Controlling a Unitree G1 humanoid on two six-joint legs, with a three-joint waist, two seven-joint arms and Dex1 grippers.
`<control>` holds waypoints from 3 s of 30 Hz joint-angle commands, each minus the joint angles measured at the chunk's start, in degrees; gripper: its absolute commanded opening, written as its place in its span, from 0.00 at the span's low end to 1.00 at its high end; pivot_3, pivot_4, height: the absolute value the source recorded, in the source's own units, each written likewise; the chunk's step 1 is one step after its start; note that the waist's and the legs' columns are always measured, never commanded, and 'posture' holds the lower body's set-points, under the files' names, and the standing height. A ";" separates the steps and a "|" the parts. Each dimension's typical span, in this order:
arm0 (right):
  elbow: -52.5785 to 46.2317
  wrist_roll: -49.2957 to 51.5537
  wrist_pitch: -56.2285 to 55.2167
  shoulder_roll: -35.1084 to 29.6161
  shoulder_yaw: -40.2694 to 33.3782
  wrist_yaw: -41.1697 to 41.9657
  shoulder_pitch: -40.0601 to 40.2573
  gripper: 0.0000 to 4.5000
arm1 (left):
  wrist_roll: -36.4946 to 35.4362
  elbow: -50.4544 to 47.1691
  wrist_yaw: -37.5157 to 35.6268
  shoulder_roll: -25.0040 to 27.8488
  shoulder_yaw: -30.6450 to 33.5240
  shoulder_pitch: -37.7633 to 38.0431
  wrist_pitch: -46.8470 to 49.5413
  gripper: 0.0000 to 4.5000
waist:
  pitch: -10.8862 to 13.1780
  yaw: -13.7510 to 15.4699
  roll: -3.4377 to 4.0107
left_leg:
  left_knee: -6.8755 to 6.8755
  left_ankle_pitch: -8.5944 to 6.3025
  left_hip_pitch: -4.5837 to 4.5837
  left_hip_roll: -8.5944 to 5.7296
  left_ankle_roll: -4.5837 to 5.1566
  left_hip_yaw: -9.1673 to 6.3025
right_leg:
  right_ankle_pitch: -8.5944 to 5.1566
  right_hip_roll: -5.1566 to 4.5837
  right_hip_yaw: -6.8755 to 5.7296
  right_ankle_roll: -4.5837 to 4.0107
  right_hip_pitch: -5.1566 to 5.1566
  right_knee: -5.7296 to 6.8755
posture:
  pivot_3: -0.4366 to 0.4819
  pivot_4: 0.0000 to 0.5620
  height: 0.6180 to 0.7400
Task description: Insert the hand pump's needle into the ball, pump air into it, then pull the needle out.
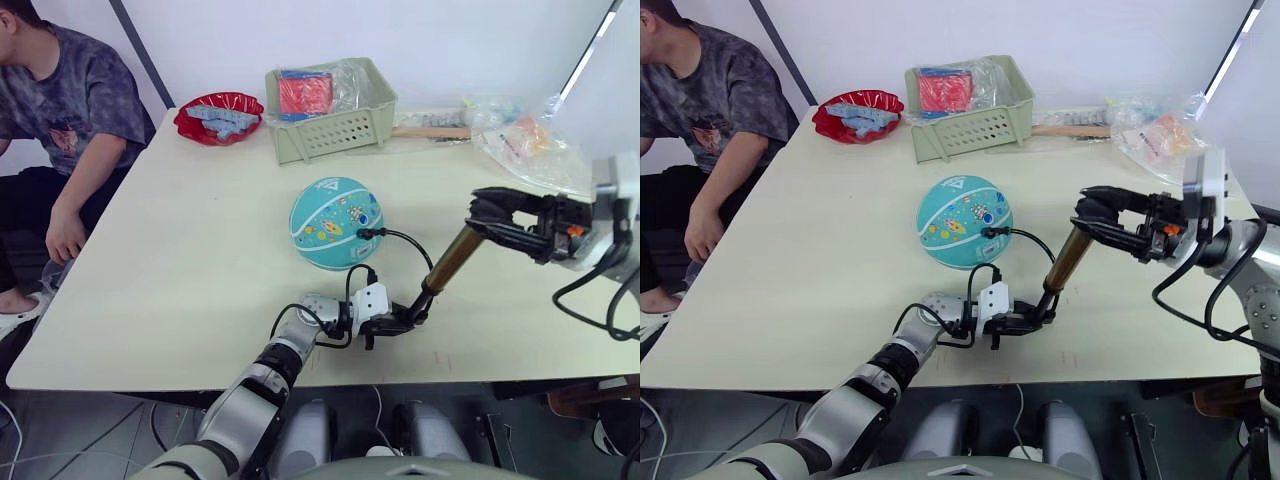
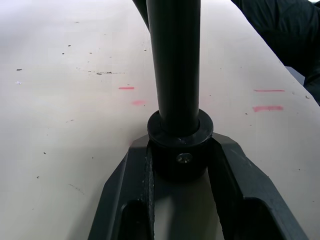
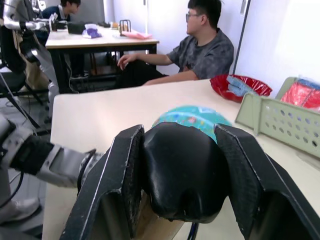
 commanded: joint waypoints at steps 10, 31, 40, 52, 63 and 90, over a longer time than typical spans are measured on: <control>6.45 -15.89 -12.91 7.99 13.66 0.87 9.97 0.39 | 3.09 3.80 0.04 1.63 -1.41 2.17 2.29 0.24 | -0.41 -0.05 -0.18 | -0.01 0.00 0.06 0.03 0.00 -0.05 | -0.01 0.08 -0.03 -0.02 0.06 0.00 | 0.48 0.27 0.98; 4.01 -6.60 -6.40 4.52 1.96 -1.44 1.11 0.39 | 3.23 4.05 0.48 0.90 -1.21 2.14 2.25 0.24 | -0.23 0.10 -0.01 | 0.00 0.00 -0.07 -0.03 0.00 -0.02 | -0.06 -0.01 -0.01 -0.11 -0.05 0.00 | 0.48 0.27 0.98; 5.83 -2.26 -2.64 0.07 -2.89 -1.36 -5.77 0.39 | 3.12 4.83 0.48 0.96 -1.25 1.72 2.07 0.24 | 0.03 0.07 0.06 | 0.04 0.00 -0.09 -0.03 0.00 0.00 | 0.01 -0.02 0.00 -0.01 -0.06 0.00 | 0.48 0.27 0.98; 2.01 6.98 5.34 -3.61 -8.86 -4.37 -10.77 0.39 | 3.28 4.79 0.36 1.01 -1.47 2.06 1.63 0.24 | 0.11 0.08 0.10 | 0.05 0.00 -0.12 -0.02 0.00 -0.01 | 0.01 -0.06 0.01 0.00 -0.08 0.00 | 0.48 0.27 0.98; -1.46 4.66 5.45 -0.29 -3.25 -3.38 -1.71 0.37 | 3.34 4.77 0.50 0.62 -1.74 1.98 1.70 0.24 | 0.01 0.05 0.11 | 0.04 0.00 -0.04 -0.01 0.00 -0.02 | 0.01 -0.05 -0.01 0.00 0.01 0.00 | 0.48 0.27 0.98; -0.48 -6.05 1.63 11.23 11.49 -1.54 15.14 0.37 | 4.28 6.20 1.77 -0.57 -1.34 1.54 1.89 0.24 | -0.94 0.11 -0.14 | -0.05 -0.01 0.19 0.01 0.00 -0.23 | -0.14 -0.06 -0.23 -0.20 0.41 -0.25 | 0.48 0.27 0.98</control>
